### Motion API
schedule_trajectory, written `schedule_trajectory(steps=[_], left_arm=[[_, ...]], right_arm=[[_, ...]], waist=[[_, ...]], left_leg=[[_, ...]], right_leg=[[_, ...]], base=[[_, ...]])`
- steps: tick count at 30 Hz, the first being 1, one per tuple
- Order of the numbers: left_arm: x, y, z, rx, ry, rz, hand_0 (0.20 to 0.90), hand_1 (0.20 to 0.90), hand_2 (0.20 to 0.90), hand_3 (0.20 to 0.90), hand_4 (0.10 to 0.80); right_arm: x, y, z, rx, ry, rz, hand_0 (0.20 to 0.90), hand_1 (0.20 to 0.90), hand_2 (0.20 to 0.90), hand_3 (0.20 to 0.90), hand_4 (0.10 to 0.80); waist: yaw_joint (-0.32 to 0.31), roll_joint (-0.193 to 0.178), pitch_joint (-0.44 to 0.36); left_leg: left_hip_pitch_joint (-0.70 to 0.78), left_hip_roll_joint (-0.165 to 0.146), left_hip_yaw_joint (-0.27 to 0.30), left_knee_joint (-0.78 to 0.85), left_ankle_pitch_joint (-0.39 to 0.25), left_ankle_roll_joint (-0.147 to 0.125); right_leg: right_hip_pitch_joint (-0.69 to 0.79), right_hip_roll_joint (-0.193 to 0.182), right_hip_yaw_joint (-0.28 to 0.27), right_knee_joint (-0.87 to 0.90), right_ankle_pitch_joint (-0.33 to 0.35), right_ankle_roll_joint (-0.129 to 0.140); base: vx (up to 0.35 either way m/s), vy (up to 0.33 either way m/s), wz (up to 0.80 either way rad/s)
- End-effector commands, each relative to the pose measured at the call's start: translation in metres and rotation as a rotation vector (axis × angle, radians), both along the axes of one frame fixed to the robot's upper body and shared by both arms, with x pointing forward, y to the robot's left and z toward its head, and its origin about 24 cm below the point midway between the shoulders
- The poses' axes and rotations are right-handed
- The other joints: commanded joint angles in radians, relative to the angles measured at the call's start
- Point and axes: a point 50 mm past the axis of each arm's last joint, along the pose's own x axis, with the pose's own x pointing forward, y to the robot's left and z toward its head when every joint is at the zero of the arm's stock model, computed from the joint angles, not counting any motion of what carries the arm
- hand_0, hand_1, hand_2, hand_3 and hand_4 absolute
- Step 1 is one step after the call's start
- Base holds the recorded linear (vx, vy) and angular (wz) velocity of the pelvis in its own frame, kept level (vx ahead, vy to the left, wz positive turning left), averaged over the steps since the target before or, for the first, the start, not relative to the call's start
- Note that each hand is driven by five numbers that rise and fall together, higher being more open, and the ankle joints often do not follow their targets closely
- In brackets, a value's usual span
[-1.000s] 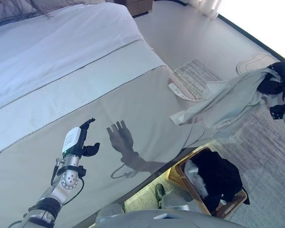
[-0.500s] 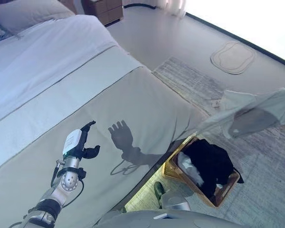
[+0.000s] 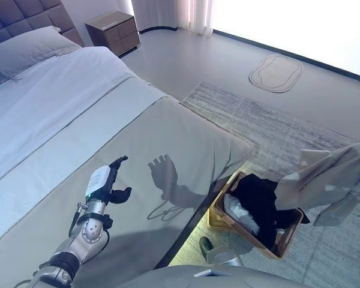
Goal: Pick up the clothes from the bed and place them into the basket
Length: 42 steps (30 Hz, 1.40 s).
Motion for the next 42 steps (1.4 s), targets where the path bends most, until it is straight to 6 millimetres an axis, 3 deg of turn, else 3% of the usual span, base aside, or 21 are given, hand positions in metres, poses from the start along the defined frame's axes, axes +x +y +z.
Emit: schedule_trajectory(steps=[1,7,15,26,27,28,42], left_arm=[[0.028,0.015,0.033,0.038,-0.147,0.007,0.9,0.9,0.9,0.9,0.8],[0.025,0.016,0.029,0.035,-0.13,0.007,0.9,0.9,0.9,0.9,0.8],[0.027,0.01,0.027,0.035,-0.12,-0.021,0.9,0.9,0.9,0.9,0.8],[0.036,0.006,0.036,0.042,-0.143,-0.045,0.9,0.9,0.9,0.9,0.8],[0.036,0.006,0.036,0.042,-0.143,-0.044,0.9,0.9,0.9,0.9,0.8],[0.037,0.006,0.037,0.042,-0.145,-0.044,0.9,0.9,0.9,0.9,0.8],[0.04,0.003,0.04,0.037,-0.156,-0.048,0.9,0.9,0.9,0.9,0.8]], right_arm=[[0.024,0.001,0.056,-0.106,-0.202,0.061,0.3,0.3,0.3,0.2,0.1],[0.029,0.002,0.033,-0.029,-0.149,0.06,0.3,0.3,0.3,0.2,0.1],[0.026,0.005,-0.018,0.071,0.0,0.02,0.3,0.3,0.3,0.2,0.1],[0.019,0.008,-0.058,0.175,0.107,-0.039,0.3,0.3,0.3,0.2,0.1],[0.019,0.008,-0.058,0.175,0.107,-0.039,0.382,0.382,0.382,0.296,0.196],[0.018,0.009,-0.062,0.183,0.116,-0.042,0.9,0.9,0.9,0.9,0.8],[0.019,0.015,-0.07,0.178,0.105,-0.045,0.9,0.9,0.9,0.9,0.8]], waist=[[0.045,-0.047,-0.065],[0.049,-0.039,-0.064],[0.068,-0.036,-0.054],[0.087,-0.022,-0.04],[0.087,-0.022,-0.04],[0.088,-0.021,-0.038],[0.092,-0.021,-0.033]], left_leg=[[-0.011,-0.01,-0.012,0.073,-0.107,0.012],[-0.015,-0.01,-0.006,0.073,-0.104,0.01],[-0.017,-0.013,-0.004,0.073,-0.103,0.014],[-0.023,-0.018,-0.016,0.07,-0.099,0.015],[-0.023,-0.018,-0.016,0.07,-0.099,0.015],[-0.023,-0.018,-0.018,0.069,-0.099,0.015],[-0.019,-0.019,-0.026,0.06,-0.094,0.014]], right_leg=[[-0.064,0.024,-0.023,0.099,-0.038,0.031],[-0.076,0.018,-0.034,0.098,-0.029,0.036],[-0.079,0.013,-0.046,0.09,-0.02,0.039],[-0.076,0.006,-0.059,0.08,-0.015,0.038],[-0.076,0.006,-0.059,0.08,-0.015,0.038],[-0.077,0.005,-0.059,0.08,-0.014,0.038],[-0.071,0.006,-0.051,0.073,-0.01,0.041]], base=[[0.0,0.0,0.0],[-0.011,-0.008,0.04],[-0.01,-0.012,0.0],[-0.016,-0.01,0.02],[-0.02,-0.005,0.04],[-0.01,-0.004,0.04],[-0.001,-0.001,0.0]])
